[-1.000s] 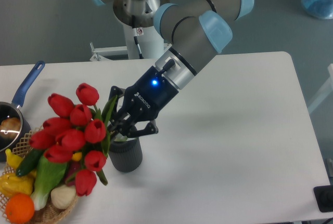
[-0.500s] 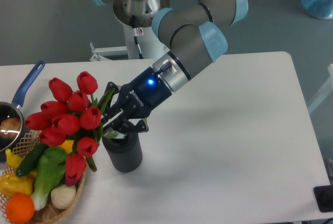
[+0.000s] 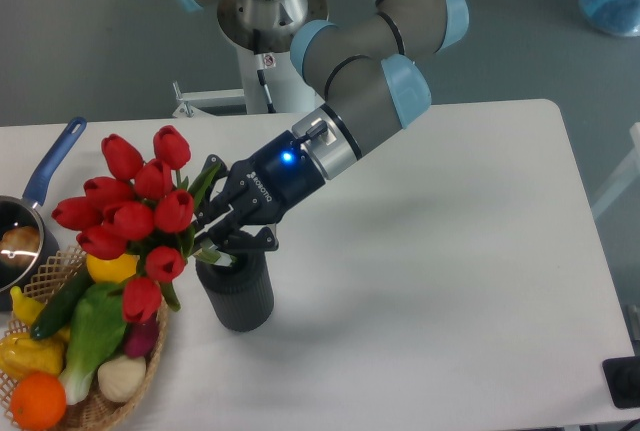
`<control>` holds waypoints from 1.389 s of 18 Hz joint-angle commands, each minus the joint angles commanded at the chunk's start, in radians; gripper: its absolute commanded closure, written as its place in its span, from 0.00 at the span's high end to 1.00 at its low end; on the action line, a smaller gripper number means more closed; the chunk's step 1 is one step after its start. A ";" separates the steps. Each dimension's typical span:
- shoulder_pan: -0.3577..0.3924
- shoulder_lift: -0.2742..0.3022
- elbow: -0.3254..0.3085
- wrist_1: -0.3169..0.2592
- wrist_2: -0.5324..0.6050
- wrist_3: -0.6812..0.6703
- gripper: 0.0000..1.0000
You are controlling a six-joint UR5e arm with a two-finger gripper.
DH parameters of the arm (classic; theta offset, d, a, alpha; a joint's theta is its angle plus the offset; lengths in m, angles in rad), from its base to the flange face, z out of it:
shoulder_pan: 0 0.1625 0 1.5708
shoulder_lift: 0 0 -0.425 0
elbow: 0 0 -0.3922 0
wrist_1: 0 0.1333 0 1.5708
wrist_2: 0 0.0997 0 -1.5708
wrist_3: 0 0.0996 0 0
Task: Insert the flowers into the vase
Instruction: 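Lower the tulip stems down into the black vase, then push the tulip stems deeper into the vase and settle them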
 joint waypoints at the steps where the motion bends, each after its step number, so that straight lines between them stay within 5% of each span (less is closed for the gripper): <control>1: 0.002 0.000 -0.008 0.000 0.000 0.012 0.14; 8: 0.040 -0.008 -0.094 0.000 -0.101 0.132 0.15; 25: 0.054 -0.057 -0.129 -0.002 -0.124 0.221 0.15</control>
